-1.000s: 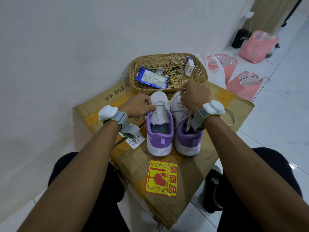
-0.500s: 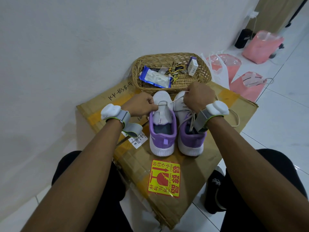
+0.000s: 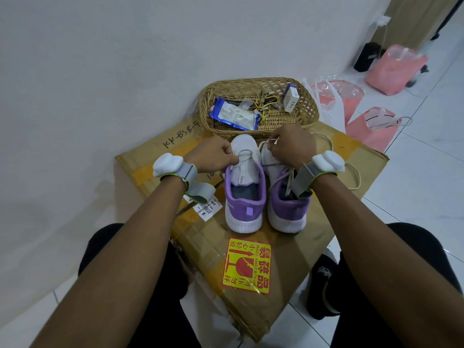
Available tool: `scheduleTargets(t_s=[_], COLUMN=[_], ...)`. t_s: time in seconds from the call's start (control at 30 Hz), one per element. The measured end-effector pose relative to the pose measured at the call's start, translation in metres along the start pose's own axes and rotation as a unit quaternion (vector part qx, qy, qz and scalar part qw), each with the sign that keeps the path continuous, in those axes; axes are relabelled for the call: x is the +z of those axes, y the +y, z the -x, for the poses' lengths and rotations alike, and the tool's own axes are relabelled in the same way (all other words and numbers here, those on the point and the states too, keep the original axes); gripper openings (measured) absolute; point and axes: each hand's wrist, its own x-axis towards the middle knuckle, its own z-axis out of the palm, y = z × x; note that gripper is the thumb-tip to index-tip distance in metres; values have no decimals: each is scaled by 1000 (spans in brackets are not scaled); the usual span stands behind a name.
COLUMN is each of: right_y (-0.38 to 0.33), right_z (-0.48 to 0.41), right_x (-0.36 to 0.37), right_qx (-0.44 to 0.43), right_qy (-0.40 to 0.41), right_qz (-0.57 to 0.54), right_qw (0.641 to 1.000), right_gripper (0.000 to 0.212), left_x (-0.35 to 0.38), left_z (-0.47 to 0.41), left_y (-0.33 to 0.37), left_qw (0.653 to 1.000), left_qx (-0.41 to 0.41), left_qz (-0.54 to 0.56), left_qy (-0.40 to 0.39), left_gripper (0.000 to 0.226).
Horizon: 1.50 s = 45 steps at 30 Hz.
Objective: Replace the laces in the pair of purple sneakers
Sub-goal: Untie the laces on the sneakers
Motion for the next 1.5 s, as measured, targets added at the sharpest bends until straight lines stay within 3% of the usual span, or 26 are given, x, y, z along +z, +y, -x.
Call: scheduleTargets(t_s=[0.2, 0.4, 0.47, 0.57, 0.67, 0.77, 0.87, 1.13, 1.33, 1.5], right_y=[0, -9, -10, -7, 2, 0, -8, -11, -16, -25], right_z=[3, 2, 2, 1, -3, 2, 5, 5, 1, 5], right_x=[0, 2, 3, -4, -11, -10, -6, -5, -3, -2], right_qx=[-65, -94, -74, 47, 30, -58, -81, -104, -74, -102], right_qy=[-43, -87, -57, 81, 90, 35, 23, 15, -9, 12], right_qz=[-8, -28, -19, -8, -75, -166, -199, -257, -390, -394], right_qw=[997, 991, 995, 996, 993, 984, 976, 961, 918, 913], right_gripper=[46, 14, 12, 20, 15, 13, 13, 13, 33, 40], left_x=[0, 0, 0, -1, -1, 0, -2, -1, -1, -3], left_z=[-2, -2, -2, -1, 0, 0, 0, -1, -4, -4], left_y=[0, 2, 2, 2, 2, 10, 15, 15, 8, 15], left_qw=[1000, 1000, 1000, 1000, 1000, 986, 966, 968, 966, 950], left_qx=[2, -2, -1, -1, 2, 23, 30, 40, 19, 28], left_qz=[-13, -10, -10, -16, 3, 105, 201, 170, 111, 214], left_qy=[7, 2, -1, -6, 12, 125, 159, 179, 234, 228], left_gripper=[20, 19, 18, 16, 12, 31, 40, 10, 8, 23])
